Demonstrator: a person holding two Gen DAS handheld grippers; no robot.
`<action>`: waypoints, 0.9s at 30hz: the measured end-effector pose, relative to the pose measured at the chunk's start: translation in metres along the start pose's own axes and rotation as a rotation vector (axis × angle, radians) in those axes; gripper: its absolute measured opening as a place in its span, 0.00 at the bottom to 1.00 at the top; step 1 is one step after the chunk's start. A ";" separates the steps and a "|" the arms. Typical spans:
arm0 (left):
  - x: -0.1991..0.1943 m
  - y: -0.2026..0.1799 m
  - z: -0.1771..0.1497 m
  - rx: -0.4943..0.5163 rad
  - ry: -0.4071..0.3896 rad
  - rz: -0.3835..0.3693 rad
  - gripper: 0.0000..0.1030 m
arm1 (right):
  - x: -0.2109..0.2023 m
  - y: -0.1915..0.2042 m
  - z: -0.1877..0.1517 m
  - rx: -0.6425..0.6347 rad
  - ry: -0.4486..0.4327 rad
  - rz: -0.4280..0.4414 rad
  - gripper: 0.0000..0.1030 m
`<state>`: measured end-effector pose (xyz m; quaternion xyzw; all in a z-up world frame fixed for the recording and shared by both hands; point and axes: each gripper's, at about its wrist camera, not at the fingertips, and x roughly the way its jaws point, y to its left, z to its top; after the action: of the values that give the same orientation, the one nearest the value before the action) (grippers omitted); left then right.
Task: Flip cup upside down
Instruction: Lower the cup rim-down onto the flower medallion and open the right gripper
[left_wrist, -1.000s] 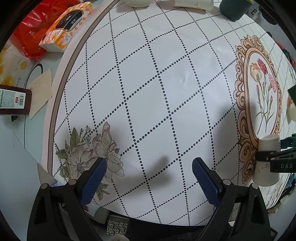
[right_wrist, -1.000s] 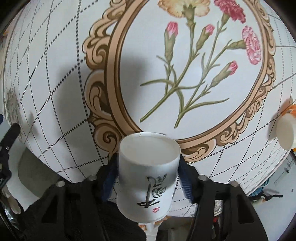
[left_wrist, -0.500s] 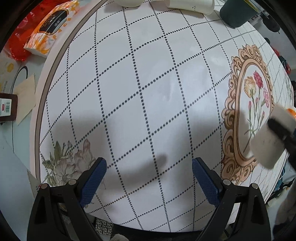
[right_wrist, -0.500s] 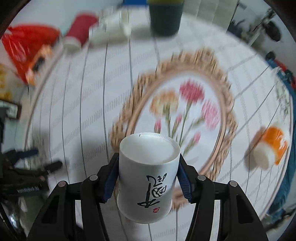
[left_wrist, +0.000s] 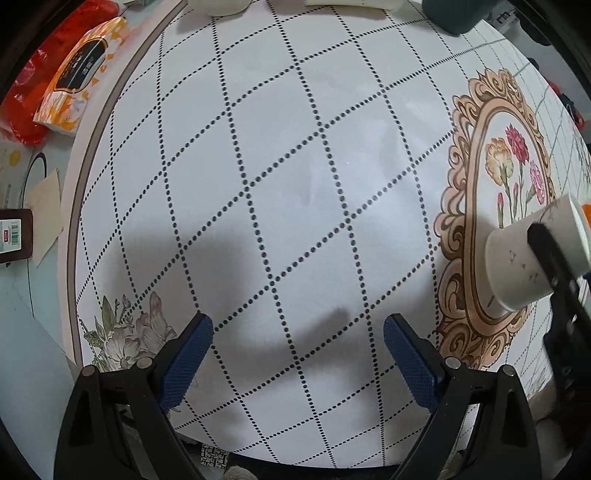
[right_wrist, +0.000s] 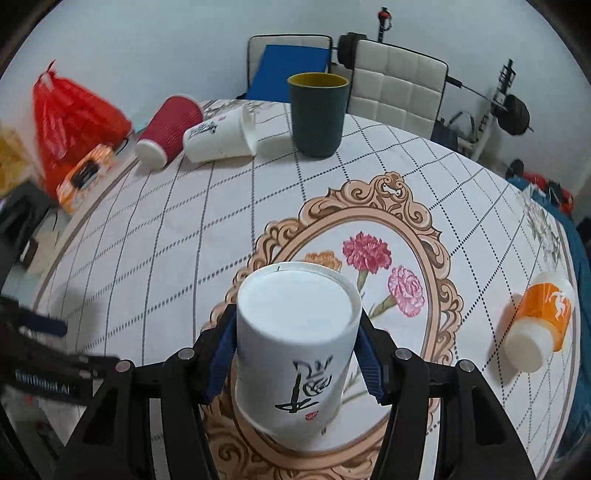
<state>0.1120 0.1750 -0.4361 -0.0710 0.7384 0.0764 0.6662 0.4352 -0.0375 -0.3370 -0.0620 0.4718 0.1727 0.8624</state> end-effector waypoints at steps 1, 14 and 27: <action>-0.002 -0.004 0.001 0.002 -0.001 0.001 0.92 | -0.002 0.001 -0.002 -0.010 0.004 0.001 0.60; -0.038 -0.068 0.006 0.053 -0.052 0.006 0.92 | -0.017 -0.012 -0.015 0.095 0.090 0.024 0.72; -0.118 -0.153 -0.001 0.260 -0.249 0.057 0.95 | -0.096 -0.043 -0.045 0.357 0.202 -0.144 0.93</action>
<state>0.1548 0.0252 -0.3211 0.0468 0.6556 0.0073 0.7536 0.3672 -0.1128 -0.2837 0.0413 0.5734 0.0171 0.8181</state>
